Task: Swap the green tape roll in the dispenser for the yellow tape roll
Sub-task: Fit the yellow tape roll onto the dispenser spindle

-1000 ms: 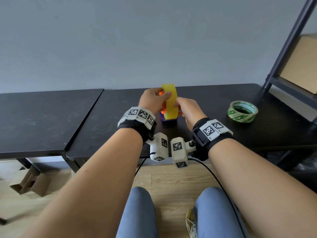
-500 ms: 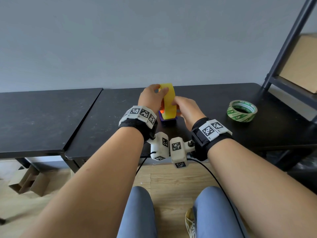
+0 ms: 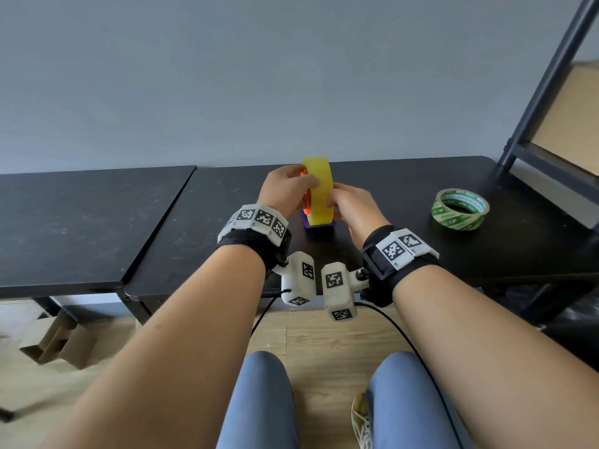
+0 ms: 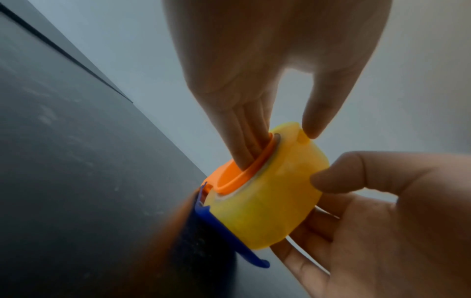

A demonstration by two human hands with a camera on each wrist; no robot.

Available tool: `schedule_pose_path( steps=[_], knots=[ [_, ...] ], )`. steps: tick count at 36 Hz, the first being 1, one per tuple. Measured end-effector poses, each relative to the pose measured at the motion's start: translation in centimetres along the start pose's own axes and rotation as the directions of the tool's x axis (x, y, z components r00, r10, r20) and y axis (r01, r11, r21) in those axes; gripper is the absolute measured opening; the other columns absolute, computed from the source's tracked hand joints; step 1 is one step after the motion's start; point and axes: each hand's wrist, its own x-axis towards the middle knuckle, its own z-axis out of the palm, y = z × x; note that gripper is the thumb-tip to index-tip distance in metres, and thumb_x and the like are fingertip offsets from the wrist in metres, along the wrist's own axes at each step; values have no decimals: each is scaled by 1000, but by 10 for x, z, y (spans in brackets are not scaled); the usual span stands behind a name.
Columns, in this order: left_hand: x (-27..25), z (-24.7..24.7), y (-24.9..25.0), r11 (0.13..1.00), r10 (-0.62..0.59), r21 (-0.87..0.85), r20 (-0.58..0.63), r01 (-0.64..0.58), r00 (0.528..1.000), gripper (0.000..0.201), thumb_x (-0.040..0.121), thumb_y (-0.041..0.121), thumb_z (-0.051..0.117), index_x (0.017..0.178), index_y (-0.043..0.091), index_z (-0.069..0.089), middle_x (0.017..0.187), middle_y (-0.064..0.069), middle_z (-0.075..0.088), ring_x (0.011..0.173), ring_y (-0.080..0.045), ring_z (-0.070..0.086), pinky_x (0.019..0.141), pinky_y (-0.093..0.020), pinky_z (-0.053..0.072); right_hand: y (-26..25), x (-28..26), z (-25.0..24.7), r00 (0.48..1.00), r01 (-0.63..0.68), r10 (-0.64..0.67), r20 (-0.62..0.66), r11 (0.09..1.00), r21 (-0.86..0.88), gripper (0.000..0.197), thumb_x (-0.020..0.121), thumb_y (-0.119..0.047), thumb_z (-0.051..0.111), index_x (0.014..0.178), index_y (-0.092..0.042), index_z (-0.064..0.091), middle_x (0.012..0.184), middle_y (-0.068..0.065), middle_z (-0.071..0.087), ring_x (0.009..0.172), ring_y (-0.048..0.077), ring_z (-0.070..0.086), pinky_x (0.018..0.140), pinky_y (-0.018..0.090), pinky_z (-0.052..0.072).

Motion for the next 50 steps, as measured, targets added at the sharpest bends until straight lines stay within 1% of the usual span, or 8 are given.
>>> schedule_pose_path(
  steps=[5, 14, 21, 24, 29, 40, 45, 50],
  knots=[
    [-1, -3, -4, 999, 0, -46, 18, 1, 1000, 53, 84, 14, 70, 135, 10, 57, 115, -17, 70, 90, -28, 73, 84, -42, 61, 2, 6, 3, 1000, -2, 2, -30, 1000, -6, 41, 69, -4, 49, 107, 6, 62, 125, 29, 60, 118, 44, 56, 104, 57, 44],
    [-2, -2, -3, 998, 64, 1, -31, -64, 997, 41, 90, 25, 66, 128, 8, 63, 100, -13, 72, 73, -20, 70, 78, -40, 62, 0, 6, 1, 997, -61, 63, -44, 997, 36, 30, 85, -19, 55, 110, -6, 65, 122, 18, 65, 112, 32, 62, 70, 29, 45],
    [-3, 2, 1, 994, 79, 77, -72, -74, 994, 41, 88, 37, 64, 120, 12, 68, 98, -11, 75, 86, -27, 74, 75, -43, 63, 1, 3, -1, 1000, -1, 0, -14, 1000, -11, 33, 79, 1, 47, 103, -5, 69, 119, 24, 65, 114, 37, 60, 100, 47, 49],
    [-3, 2, 1, 993, 81, 90, -84, -73, 993, 40, 89, 39, 64, 119, 12, 68, 94, -11, 75, 84, -28, 75, 74, -44, 63, 4, 4, -2, 1000, 19, -19, 25, 1000, -11, 38, 79, 9, 44, 101, -12, 67, 108, 16, 66, 107, 33, 61, 91, 36, 51],
    [-4, 4, 0, 992, 91, 99, -111, -80, 990, 39, 88, 41, 63, 116, 14, 68, 86, -10, 75, 81, -29, 74, 76, -45, 62, 3, 0, -2, 999, 34, -34, 23, 999, -32, 39, 73, 7, 46, 100, -7, 70, 120, 26, 64, 116, 40, 57, 103, 52, 47],
    [-9, -5, -3, 1000, 11, -24, 26, -11, 1000, 54, 86, 15, 70, 138, 16, 55, 117, -13, 71, 95, -23, 72, 85, -37, 60, -2, -2, 2, 1000, -12, 12, -3, 1000, 20, 34, 85, 0, 47, 111, -7, 67, 126, 21, 62, 115, 35, 59, 98, 43, 48],
    [-9, -2, -3, 999, 38, -5, 13, -38, 999, 54, 87, 20, 69, 138, 13, 55, 116, -17, 70, 90, -25, 72, 87, -42, 60, -1, 0, 1, 1000, -28, 28, -10, 999, 36, 13, 86, -14, 51, 78, -16, 61, 103, 12, 64, 115, 34, 61, 103, 51, 47],
    [-5, -1, -5, 998, 57, 14, -22, -57, 998, 46, 88, 23, 68, 132, 11, 60, 98, -12, 71, 69, -14, 67, 80, -38, 62, -1, -1, -2, 1000, -7, 7, 17, 999, 40, 12, 86, -11, 52, 82, -13, 63, 109, 16, 66, 113, 34, 62, 103, 51, 48]
  ],
)
